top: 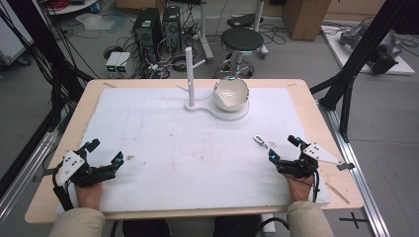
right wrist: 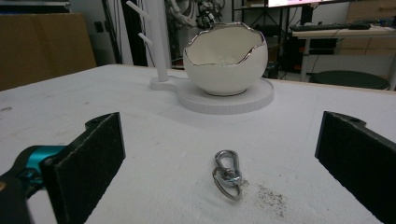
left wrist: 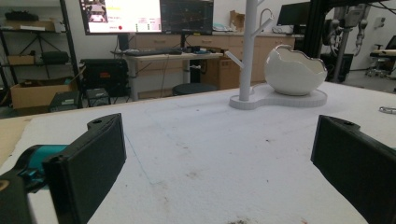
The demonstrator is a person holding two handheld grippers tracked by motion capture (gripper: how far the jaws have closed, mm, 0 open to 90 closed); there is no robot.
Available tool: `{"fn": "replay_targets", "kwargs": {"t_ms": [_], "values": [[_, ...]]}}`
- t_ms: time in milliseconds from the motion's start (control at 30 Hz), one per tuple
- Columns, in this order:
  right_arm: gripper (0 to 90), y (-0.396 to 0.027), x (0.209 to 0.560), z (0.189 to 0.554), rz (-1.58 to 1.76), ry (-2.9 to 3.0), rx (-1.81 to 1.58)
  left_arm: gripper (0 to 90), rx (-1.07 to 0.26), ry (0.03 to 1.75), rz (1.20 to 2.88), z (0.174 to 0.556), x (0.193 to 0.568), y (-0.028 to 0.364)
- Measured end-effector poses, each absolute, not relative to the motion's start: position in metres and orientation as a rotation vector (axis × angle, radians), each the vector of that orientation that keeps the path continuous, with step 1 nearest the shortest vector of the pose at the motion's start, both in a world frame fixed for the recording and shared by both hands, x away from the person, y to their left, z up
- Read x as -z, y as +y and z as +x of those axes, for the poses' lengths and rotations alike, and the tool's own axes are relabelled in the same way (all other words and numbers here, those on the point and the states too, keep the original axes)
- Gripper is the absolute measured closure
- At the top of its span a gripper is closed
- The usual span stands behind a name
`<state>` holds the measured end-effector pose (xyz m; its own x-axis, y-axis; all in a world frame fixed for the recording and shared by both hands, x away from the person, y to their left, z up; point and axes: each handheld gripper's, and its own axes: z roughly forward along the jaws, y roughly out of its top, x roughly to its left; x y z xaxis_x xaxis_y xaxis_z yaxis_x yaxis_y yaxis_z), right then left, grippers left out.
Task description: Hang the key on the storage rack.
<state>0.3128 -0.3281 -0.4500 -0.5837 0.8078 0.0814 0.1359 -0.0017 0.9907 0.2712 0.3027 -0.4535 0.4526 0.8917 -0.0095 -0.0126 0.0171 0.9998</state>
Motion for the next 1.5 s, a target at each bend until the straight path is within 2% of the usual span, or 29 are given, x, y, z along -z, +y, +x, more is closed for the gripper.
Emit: {"fn": "replay_targets", "kwargs": {"t_ms": [200,767,1200,1500], "values": [[0.5,-0.329,0.45,0.313,0.985,1.746,-1.642,3.5,-0.815,0.839,1.374,0.272,0.453,0.305],[0.5,-0.329,0.446,0.318,1.02,1.781,-1.61,3.6,-0.836,0.83,1.381,0.271,0.454,0.303],[0.6,-0.325,0.373,0.34,0.927,2.043,-1.338,3.5,-0.837,0.828,1.381,0.271,0.454,0.304],[0.6,-0.307,0.358,0.364,0.837,2.291,-1.102,3.5,-0.841,0.821,1.381,0.271,0.454,0.303]]}}
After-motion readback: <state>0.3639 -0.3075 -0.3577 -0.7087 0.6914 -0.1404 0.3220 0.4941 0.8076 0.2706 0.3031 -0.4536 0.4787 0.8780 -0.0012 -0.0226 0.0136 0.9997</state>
